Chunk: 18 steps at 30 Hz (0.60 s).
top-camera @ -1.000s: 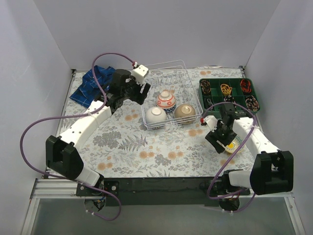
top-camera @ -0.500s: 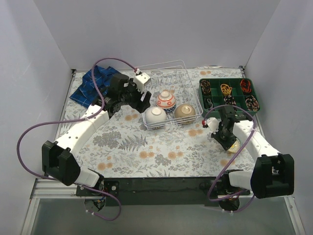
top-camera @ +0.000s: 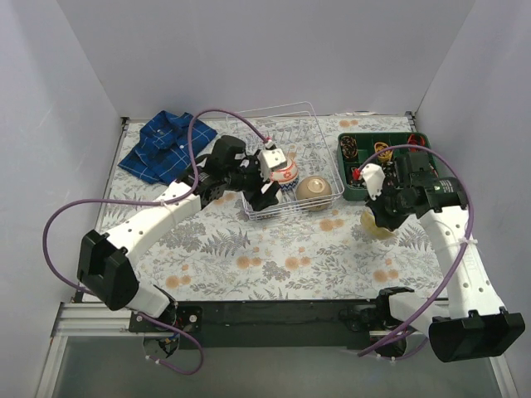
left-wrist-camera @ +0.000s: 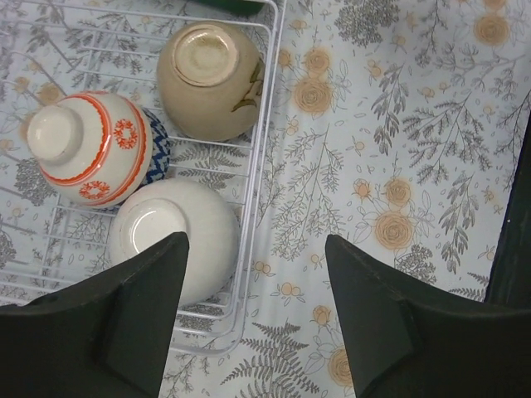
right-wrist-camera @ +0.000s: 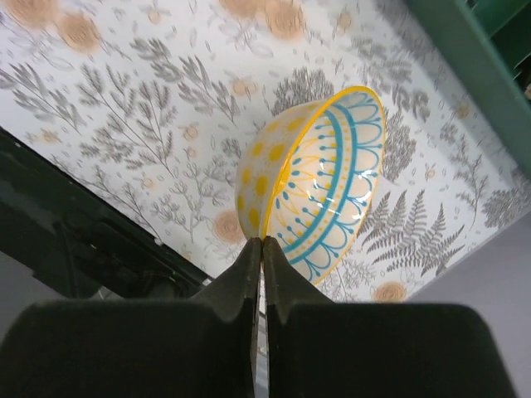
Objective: Load the bowls into the dish rack
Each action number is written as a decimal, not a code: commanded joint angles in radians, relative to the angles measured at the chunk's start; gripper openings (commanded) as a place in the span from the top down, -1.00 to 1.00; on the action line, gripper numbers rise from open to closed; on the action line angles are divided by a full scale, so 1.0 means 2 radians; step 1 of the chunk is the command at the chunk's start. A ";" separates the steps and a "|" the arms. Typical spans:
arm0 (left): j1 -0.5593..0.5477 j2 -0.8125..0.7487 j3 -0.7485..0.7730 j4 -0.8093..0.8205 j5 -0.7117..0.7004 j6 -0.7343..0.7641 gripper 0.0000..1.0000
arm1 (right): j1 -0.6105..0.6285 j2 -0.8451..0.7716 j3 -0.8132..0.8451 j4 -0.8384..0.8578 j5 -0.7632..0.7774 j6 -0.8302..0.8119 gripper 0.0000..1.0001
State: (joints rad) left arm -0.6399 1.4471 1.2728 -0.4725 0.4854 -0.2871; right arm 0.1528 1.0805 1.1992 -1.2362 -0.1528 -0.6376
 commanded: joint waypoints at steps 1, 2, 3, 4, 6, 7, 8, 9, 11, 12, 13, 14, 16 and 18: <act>-0.021 0.017 0.007 -0.008 -0.014 0.039 -0.32 | 0.002 -0.002 0.069 0.001 -0.098 0.027 0.97; -0.024 0.028 0.009 -0.005 -0.019 0.043 -0.32 | 0.001 0.005 0.080 0.006 -0.102 0.026 0.97; -0.025 0.034 0.012 -0.002 -0.023 0.048 -0.31 | 0.002 0.007 0.088 0.007 -0.106 0.025 0.97; -0.027 0.040 0.012 0.000 -0.027 0.050 -0.30 | 0.001 0.014 0.106 0.009 -0.111 0.024 0.97; -0.027 0.059 0.018 0.008 -0.033 0.054 -0.27 | 0.002 0.023 0.121 0.013 -0.116 0.027 0.97; -0.028 0.066 0.025 0.008 -0.033 0.056 -0.26 | 0.001 0.032 0.127 0.013 -0.121 0.027 0.97; -0.029 0.080 0.029 0.011 -0.033 0.056 -0.25 | 0.002 0.036 0.137 0.014 -0.124 0.030 0.97; -0.029 0.087 0.033 0.012 -0.031 0.055 -0.24 | 0.002 0.040 0.142 0.018 -0.125 0.030 0.97; -0.033 0.100 0.046 0.017 -0.033 0.057 -0.22 | 0.002 0.051 0.153 0.024 -0.128 0.030 0.97; -0.034 0.115 0.051 0.018 -0.033 0.058 -0.22 | 0.000 0.054 0.157 0.031 -0.130 0.030 0.97; -0.034 0.122 0.060 0.020 -0.034 0.059 -0.20 | 0.001 0.061 0.160 0.034 -0.133 0.030 0.97; -0.035 0.130 0.065 0.021 -0.033 0.060 -0.17 | 0.001 0.065 0.164 0.036 -0.135 0.030 0.97; -0.036 0.151 0.076 0.021 -0.030 0.061 -0.04 | -0.002 0.077 0.176 0.039 -0.138 0.030 0.97; -0.036 0.162 0.090 0.020 -0.022 0.064 0.13 | -0.007 0.086 0.187 0.041 -0.141 0.026 0.97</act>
State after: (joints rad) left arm -0.7036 1.7485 1.3815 -0.4549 0.4255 -0.1875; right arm 0.1516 1.2304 1.4891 -1.2152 -0.3817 -0.5850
